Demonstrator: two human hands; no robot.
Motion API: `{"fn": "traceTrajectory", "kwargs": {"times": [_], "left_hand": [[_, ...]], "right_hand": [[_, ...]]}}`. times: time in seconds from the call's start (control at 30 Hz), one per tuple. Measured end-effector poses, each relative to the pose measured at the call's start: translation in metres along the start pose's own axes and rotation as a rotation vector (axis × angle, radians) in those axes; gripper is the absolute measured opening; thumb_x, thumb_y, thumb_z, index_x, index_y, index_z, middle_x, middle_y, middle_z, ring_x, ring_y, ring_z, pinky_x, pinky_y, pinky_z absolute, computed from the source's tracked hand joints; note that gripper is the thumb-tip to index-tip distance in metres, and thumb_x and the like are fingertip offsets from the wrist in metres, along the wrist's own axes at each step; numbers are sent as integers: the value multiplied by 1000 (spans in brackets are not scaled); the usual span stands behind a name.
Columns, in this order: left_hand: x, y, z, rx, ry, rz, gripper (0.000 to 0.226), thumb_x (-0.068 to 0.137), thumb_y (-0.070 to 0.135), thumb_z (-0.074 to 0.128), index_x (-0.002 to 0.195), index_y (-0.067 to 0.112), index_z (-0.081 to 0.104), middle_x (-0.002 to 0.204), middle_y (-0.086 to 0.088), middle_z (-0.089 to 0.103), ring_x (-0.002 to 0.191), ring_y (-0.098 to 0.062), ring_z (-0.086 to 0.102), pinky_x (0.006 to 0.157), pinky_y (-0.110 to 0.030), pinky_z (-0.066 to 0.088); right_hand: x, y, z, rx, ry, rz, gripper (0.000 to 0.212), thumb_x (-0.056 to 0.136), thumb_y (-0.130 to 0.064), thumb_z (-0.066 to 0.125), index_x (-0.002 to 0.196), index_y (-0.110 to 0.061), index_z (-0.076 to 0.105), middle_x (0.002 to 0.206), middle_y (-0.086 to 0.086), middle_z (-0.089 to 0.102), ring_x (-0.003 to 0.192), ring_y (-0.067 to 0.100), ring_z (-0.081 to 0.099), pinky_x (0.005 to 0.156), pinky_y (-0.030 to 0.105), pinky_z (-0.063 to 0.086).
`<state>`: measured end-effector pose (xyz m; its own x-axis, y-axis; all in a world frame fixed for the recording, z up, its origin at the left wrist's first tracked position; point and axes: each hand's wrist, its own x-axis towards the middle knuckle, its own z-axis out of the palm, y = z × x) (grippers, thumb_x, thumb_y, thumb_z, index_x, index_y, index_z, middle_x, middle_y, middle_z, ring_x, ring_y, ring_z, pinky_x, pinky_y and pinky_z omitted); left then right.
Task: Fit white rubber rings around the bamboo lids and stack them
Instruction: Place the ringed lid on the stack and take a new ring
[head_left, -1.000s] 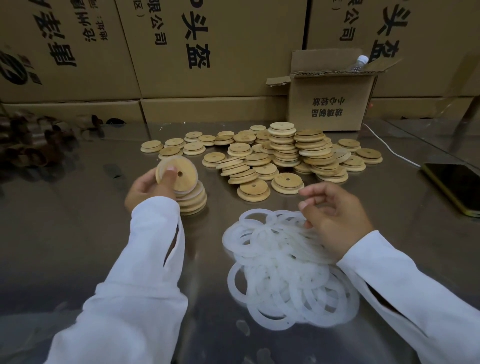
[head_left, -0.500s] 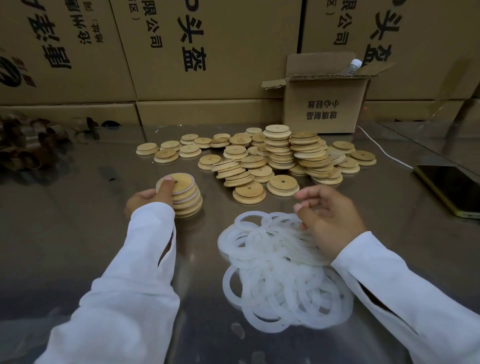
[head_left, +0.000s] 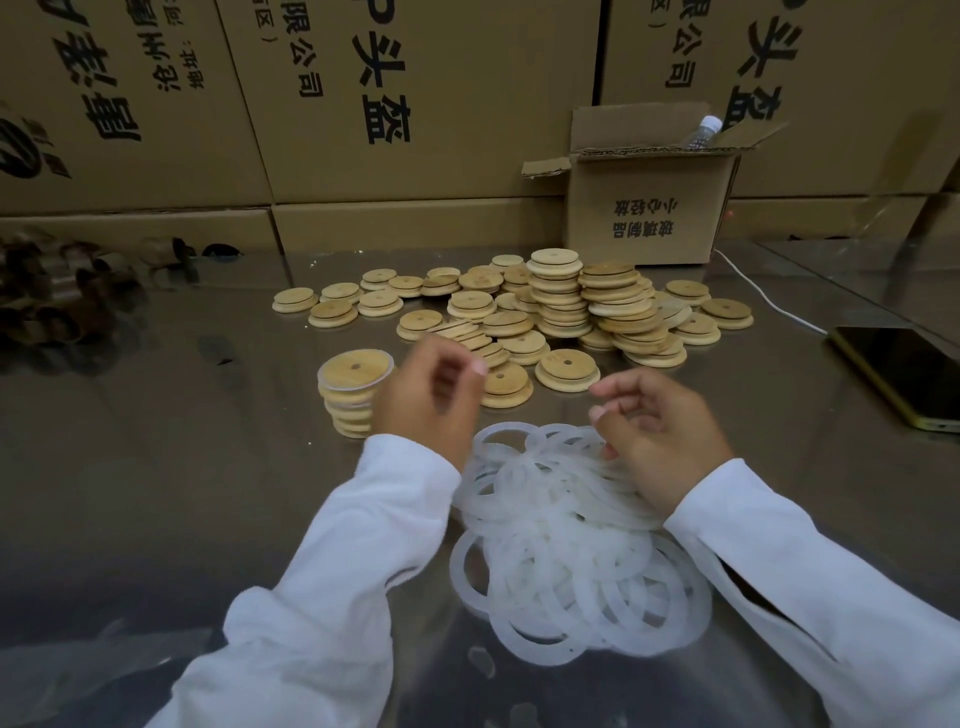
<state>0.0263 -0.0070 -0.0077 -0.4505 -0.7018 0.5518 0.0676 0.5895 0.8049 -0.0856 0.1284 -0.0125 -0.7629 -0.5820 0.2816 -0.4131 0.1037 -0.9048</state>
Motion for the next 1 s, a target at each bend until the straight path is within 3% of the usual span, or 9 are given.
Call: {"fn": "traceTrajectory", "kwargs": {"times": [0.07, 0.13, 0.33, 0.5, 0.63, 0.7, 0.87, 1.0], "left_hand": [[-9, 0, 8, 5, -305, -66, 25, 84, 10, 62, 67, 27, 54, 63, 8, 57, 65, -13, 56, 64, -27, 48], [-14, -1, 12, 54, -473, -98, 24, 84, 10, 62, 66, 24, 54, 63, 4, 56, 64, -20, 54, 62, -26, 46], [-14, 0, 13, 23, -514, -178, 22, 86, 12, 61, 68, 22, 53, 69, -4, 55, 66, -19, 49, 63, -23, 41], [-12, -3, 15, -8, -484, -183, 23, 85, 13, 62, 67, 24, 54, 64, 2, 55, 64, -17, 49, 62, -24, 42], [-4, -6, 12, -23, -283, -175, 21, 85, 14, 61, 68, 24, 56, 63, 3, 56, 61, -16, 51, 55, -23, 46], [0, -8, 10, -39, -209, -176, 20, 85, 14, 61, 68, 23, 55, 63, 1, 56, 64, -23, 54, 61, -28, 47], [0, -8, 8, -45, -179, -150, 18, 85, 15, 61, 69, 24, 56, 60, 4, 56, 62, -22, 55, 63, -31, 48], [2, -10, 8, -31, -95, -144, 22, 84, 17, 61, 66, 27, 55, 56, 7, 55, 60, -22, 56, 62, -35, 49]], "right_hand": [[2, 1, -1, -6, 14, 2, 22, 84, -7, 61, 80, -28, 57, 73, -4, 58, 71, 23, 58, 75, 34, 49], [4, 2, -3, -7, 34, 4, 22, 84, -6, 61, 79, -28, 57, 71, -4, 58, 69, 22, 57, 73, 31, 48], [18, 3, -2, 14, 25, 29, 22, 84, -7, 61, 81, -28, 57, 74, -1, 60, 68, 19, 59, 70, 30, 47], [56, 4, 11, -132, 9, 62, 14, 82, -14, 64, 89, -24, 59, 89, 2, 61, 86, 20, 59, 71, 26, 41], [87, 19, 20, -579, -78, 29, 38, 81, -22, 67, 117, -17, 55, 126, 5, 48, 117, 23, 47, 92, 29, 39], [94, 26, 20, -616, -71, 37, 48, 80, -26, 67, 125, -16, 52, 133, 6, 46, 124, 25, 42, 100, 33, 37], [98, 36, 14, -633, -105, 72, 48, 78, -38, 68, 122, -24, 54, 123, 0, 57, 111, 21, 53, 88, 30, 44], [87, 27, 11, -615, -62, 26, 50, 71, -42, 73, 116, -29, 54, 115, -7, 60, 104, 17, 56, 87, 36, 49]]}}
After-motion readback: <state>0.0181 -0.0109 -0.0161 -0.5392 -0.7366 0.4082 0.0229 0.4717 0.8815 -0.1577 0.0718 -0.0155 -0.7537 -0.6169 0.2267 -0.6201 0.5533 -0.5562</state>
